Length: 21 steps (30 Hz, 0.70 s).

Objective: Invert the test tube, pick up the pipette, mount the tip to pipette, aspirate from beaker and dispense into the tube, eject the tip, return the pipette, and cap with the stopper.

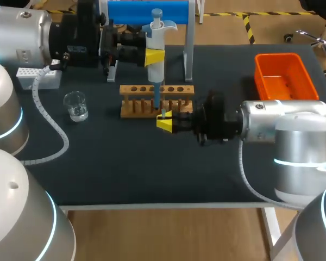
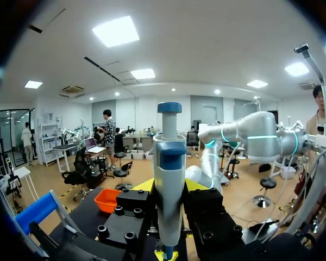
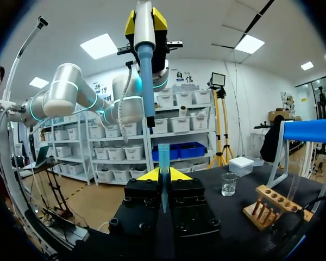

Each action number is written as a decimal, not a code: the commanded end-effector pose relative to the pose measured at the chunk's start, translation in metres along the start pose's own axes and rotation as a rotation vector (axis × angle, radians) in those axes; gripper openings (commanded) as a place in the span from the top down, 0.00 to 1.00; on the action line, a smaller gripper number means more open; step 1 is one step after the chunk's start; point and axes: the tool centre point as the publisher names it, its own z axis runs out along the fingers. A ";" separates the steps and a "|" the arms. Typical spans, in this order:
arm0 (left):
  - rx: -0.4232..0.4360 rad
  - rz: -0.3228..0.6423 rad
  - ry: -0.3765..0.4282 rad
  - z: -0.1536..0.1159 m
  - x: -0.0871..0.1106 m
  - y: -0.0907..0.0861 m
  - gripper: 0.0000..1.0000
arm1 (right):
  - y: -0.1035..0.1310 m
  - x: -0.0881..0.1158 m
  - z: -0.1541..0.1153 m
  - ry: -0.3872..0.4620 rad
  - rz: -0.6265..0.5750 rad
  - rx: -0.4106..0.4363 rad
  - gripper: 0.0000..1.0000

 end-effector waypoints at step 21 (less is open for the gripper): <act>0.000 -0.001 -0.003 0.000 0.001 0.000 1.00 | 0.014 0.007 0.012 0.017 -0.058 0.022 1.00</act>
